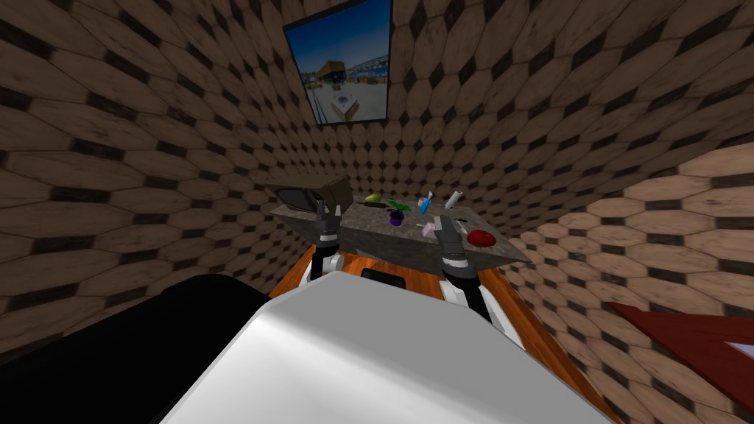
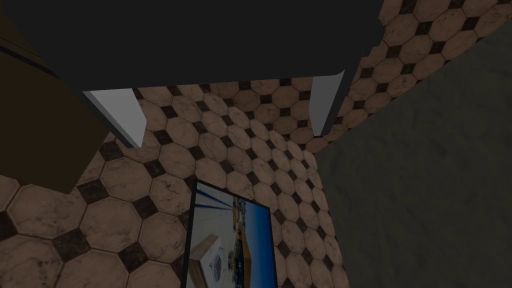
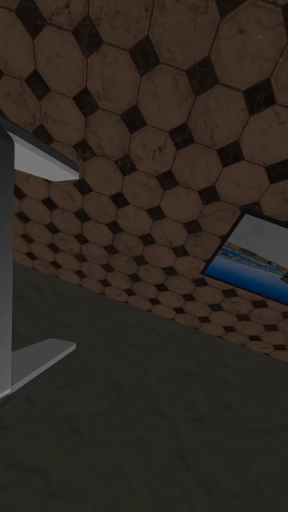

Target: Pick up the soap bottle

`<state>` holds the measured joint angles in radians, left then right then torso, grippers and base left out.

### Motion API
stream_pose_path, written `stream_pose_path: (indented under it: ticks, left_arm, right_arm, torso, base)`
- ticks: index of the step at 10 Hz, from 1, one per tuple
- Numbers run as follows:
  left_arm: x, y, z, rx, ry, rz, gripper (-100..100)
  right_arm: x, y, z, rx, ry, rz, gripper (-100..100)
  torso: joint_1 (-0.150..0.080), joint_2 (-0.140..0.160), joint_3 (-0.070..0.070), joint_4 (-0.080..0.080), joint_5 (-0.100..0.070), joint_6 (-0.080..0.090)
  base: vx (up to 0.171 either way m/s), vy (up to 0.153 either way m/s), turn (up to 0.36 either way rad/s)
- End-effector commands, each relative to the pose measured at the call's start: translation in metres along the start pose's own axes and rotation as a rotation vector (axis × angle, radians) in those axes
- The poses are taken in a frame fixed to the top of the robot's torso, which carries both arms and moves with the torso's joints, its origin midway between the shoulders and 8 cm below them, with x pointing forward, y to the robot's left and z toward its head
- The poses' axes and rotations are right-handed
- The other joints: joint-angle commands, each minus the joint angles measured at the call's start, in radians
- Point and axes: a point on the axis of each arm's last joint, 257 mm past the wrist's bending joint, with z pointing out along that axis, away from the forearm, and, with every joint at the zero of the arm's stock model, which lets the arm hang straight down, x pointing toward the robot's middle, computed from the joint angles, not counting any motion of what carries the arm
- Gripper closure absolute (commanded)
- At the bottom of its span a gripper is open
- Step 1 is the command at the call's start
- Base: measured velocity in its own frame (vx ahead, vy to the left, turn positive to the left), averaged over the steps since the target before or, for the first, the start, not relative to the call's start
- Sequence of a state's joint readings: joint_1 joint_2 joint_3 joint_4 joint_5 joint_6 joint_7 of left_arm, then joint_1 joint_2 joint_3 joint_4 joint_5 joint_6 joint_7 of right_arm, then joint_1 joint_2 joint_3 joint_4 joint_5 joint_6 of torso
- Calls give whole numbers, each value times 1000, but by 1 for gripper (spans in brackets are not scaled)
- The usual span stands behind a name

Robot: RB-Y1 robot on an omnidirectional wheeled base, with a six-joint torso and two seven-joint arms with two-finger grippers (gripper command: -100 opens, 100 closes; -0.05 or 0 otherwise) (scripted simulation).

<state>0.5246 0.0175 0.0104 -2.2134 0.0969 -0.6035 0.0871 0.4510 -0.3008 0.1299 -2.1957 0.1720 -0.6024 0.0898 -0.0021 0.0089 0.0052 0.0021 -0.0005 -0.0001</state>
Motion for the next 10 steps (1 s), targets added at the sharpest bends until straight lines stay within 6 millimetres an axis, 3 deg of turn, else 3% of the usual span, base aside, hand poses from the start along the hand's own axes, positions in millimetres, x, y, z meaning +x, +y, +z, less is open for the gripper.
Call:
stream_pose_path:
  ticks: [1,5,10]
  left_arm:
    - [0,0,0,0,0,0,0]
    - [0,0,0,0,0,0,0]
    - [0,0,0,0,0,0,0]
  right_arm:
    - [9,-5,-7,1,49,-20,-100]
    - [48,-28,-32,9,229,-91,-100]
    - [74,-48,-62,17,404,-154,-100]
  torso:
    - [0,0,0,0,0,0]
    - [-1,-5,-3,-1,0,0]
    - [-2,-6,-4,-1,0,0]
  base:
    - [-81,-24,29]
    - [-68,-30,53]
    - [-54,-37,46]
